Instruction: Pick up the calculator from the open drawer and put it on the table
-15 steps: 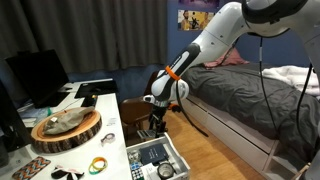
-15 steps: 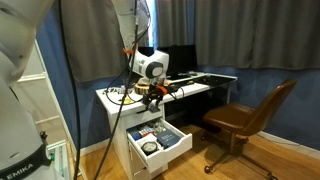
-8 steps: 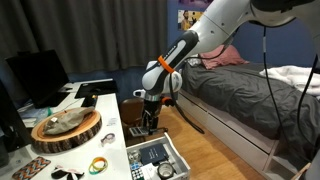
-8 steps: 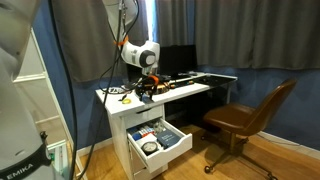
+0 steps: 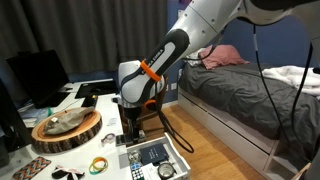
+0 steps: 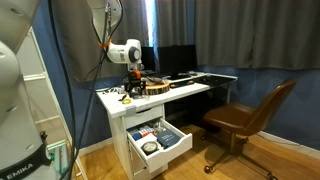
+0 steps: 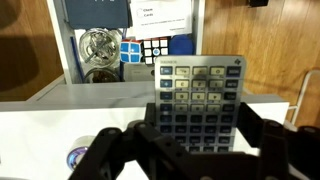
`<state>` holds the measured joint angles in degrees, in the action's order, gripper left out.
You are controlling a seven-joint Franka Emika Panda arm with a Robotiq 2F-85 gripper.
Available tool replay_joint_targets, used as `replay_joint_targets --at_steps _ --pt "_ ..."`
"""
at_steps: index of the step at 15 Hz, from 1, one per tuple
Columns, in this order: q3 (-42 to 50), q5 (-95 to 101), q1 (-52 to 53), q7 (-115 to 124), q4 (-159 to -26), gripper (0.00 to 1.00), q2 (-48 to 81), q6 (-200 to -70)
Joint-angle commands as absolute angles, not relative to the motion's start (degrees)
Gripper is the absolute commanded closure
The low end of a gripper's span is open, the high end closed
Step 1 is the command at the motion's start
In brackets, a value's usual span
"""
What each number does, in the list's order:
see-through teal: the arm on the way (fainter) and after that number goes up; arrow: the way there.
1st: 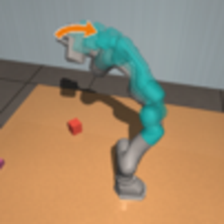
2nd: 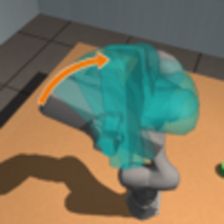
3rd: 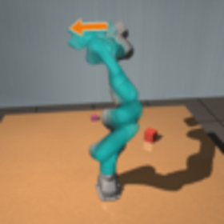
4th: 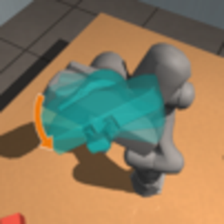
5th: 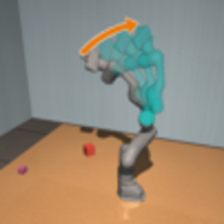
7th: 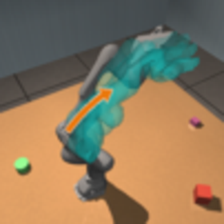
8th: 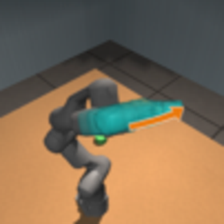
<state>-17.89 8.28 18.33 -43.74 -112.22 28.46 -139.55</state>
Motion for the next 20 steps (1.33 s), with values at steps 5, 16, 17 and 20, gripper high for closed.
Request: replay_joint_targets --at_steps 5,16,17,20 --pt "-14.83 16.57 24.6 -27.73 -97.05 0.46 39.23 -128.41" --pt "-15.59 16.46 27.59 -29.06 -75.66 0.46 54.51 -120.95" --pt "-15.54 16.47 27.88 -29.21 -73.89 0.46 55.58 -120.64" --pt "-15.34 16.32 28.48 -29.43 -69.43 0.46 58.35 -120.31"
